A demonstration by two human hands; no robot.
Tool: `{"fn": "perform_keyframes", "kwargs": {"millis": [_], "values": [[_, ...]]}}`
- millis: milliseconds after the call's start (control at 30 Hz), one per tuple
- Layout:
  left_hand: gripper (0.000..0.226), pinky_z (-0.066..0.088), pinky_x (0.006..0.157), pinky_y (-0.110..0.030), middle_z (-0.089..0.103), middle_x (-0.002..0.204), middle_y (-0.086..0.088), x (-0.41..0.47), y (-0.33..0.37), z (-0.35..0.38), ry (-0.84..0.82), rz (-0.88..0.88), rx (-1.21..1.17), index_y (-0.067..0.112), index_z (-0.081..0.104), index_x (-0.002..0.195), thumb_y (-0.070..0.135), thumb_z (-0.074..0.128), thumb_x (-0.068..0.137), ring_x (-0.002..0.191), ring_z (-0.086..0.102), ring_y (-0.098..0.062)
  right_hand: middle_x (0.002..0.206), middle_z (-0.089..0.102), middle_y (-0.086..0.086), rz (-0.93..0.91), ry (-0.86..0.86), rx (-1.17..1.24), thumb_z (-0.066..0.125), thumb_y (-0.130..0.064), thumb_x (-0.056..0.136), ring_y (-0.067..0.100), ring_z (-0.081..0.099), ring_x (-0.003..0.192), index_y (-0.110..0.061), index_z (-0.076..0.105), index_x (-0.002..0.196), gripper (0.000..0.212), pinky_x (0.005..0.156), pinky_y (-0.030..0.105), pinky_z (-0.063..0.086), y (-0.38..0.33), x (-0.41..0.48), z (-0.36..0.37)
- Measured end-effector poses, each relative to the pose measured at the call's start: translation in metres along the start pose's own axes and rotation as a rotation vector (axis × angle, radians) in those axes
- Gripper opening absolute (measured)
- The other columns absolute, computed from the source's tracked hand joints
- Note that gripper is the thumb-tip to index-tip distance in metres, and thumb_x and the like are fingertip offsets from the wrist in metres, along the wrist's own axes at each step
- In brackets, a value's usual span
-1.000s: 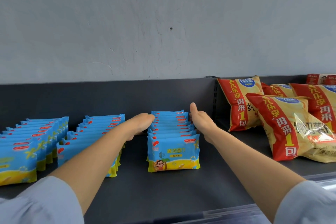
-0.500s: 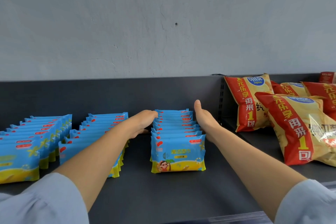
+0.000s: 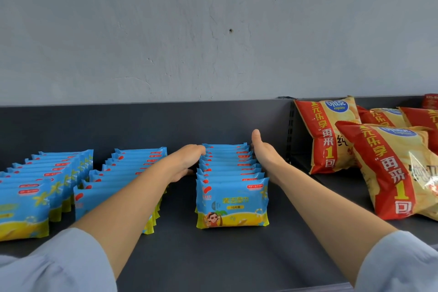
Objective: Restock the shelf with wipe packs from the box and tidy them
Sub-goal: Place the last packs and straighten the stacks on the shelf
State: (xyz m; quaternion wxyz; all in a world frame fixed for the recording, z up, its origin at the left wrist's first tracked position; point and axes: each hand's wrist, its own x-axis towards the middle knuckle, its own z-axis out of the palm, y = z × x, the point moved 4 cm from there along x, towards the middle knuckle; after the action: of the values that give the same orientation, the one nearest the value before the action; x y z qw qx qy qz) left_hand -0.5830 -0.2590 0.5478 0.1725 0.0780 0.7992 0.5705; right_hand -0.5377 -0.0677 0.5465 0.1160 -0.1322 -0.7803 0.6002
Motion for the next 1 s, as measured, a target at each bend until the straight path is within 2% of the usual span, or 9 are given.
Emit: {"fn": "perform_keyframes", "kwargs": {"millis": [167,333,400,467,533,667,767,867,1000], "values": [[0.031,0.048,0.099,-0.04,0.07,0.109,-0.009,-0.005,0.002,0.004,-0.017,0.001,-0.058,0.009,0.061,0.111,0.008,0.036,0.092,0.104,0.065,-0.023,0.079,0.057,-0.005,0.02,-0.06,0.058,0.019,-0.056,0.1,0.008,0.057,0.071,-0.02,0.049,0.083,0.05,0.082,0.028,0.045,0.0,0.002,0.002],[0.032,0.05,0.08,-0.035,0.069,0.11,-0.011,-0.005,0.003,0.003,0.008,0.012,-0.054,0.007,0.061,0.107,0.009,0.036,0.089,0.098,0.065,-0.022,0.083,0.063,0.0,0.028,-0.104,0.045,0.021,-0.057,0.099,0.012,0.063,0.075,-0.019,0.054,0.085,0.053,0.07,0.024,0.05,0.002,0.006,0.006],[0.033,0.05,0.092,-0.04,0.069,0.111,-0.012,0.0,0.002,0.003,0.025,0.005,-0.057,0.007,0.061,0.11,0.01,0.037,0.087,0.102,0.064,-0.024,0.085,0.065,0.001,0.021,-0.116,0.017,0.02,-0.058,0.099,0.012,0.064,0.075,-0.017,0.055,0.091,0.055,0.069,0.024,0.051,0.002,0.008,0.007],[0.036,0.046,0.102,-0.045,0.069,0.111,-0.013,0.005,0.001,0.002,0.05,-0.011,-0.06,0.005,0.06,0.114,0.012,0.038,0.086,0.102,0.064,-0.025,0.084,0.065,0.001,0.008,-0.097,0.009,0.02,-0.057,0.099,0.012,0.064,0.075,-0.018,0.054,0.087,0.053,0.069,0.023,0.05,0.002,0.01,0.006],[0.039,0.05,0.098,-0.044,0.07,0.11,-0.016,0.006,-0.002,0.003,0.056,-0.04,-0.083,0.003,0.061,0.116,0.012,0.038,0.086,0.094,0.066,-0.027,0.082,0.063,0.0,0.004,-0.079,0.015,0.02,-0.057,0.099,0.011,0.063,0.074,-0.02,0.052,0.083,0.051,0.069,0.023,0.05,0.001,0.011,0.005],[0.039,0.051,0.095,-0.047,0.071,0.107,-0.017,0.005,-0.003,0.006,0.041,-0.063,-0.134,0.0,0.064,0.113,0.011,0.039,0.085,0.095,0.068,-0.033,0.082,0.063,0.0,0.025,-0.082,0.066,0.022,-0.058,0.099,0.013,0.063,0.076,-0.02,0.052,0.081,0.051,0.088,0.032,0.05,0.002,0.013,0.004],[0.038,0.052,0.091,-0.044,0.068,0.11,-0.02,0.003,-0.001,0.005,0.058,-0.042,-0.169,-0.003,0.061,0.114,0.009,0.039,0.086,0.086,0.065,-0.029,0.081,0.06,-0.003,0.026,-0.08,0.106,0.022,-0.058,0.099,0.011,0.06,0.074,-0.021,0.052,0.079,0.051,0.088,0.033,0.047,0.003,0.014,0.004],[0.039,0.049,0.097,-0.044,0.066,0.117,-0.02,0.003,-0.002,0.004,0.069,-0.027,-0.175,-0.002,0.06,0.117,0.01,0.04,0.086,0.095,0.064,-0.029,0.082,0.062,-0.002,0.024,-0.092,0.113,0.022,-0.058,0.099,0.013,0.063,0.077,-0.022,0.053,0.079,0.051,0.091,0.034,0.05,0.004,0.013,0.005],[0.031,0.05,0.098,-0.045,0.07,0.11,-0.016,0.001,-0.005,0.003,0.087,-0.025,-0.149,0.004,0.065,0.107,0.012,0.041,0.089,0.106,0.065,-0.032,0.086,0.065,0.001,0.019,-0.107,0.087,0.022,-0.059,0.098,0.017,0.066,0.082,-0.021,0.054,0.081,0.052,0.094,0.037,0.052,0.003,0.012,0.006]]}}
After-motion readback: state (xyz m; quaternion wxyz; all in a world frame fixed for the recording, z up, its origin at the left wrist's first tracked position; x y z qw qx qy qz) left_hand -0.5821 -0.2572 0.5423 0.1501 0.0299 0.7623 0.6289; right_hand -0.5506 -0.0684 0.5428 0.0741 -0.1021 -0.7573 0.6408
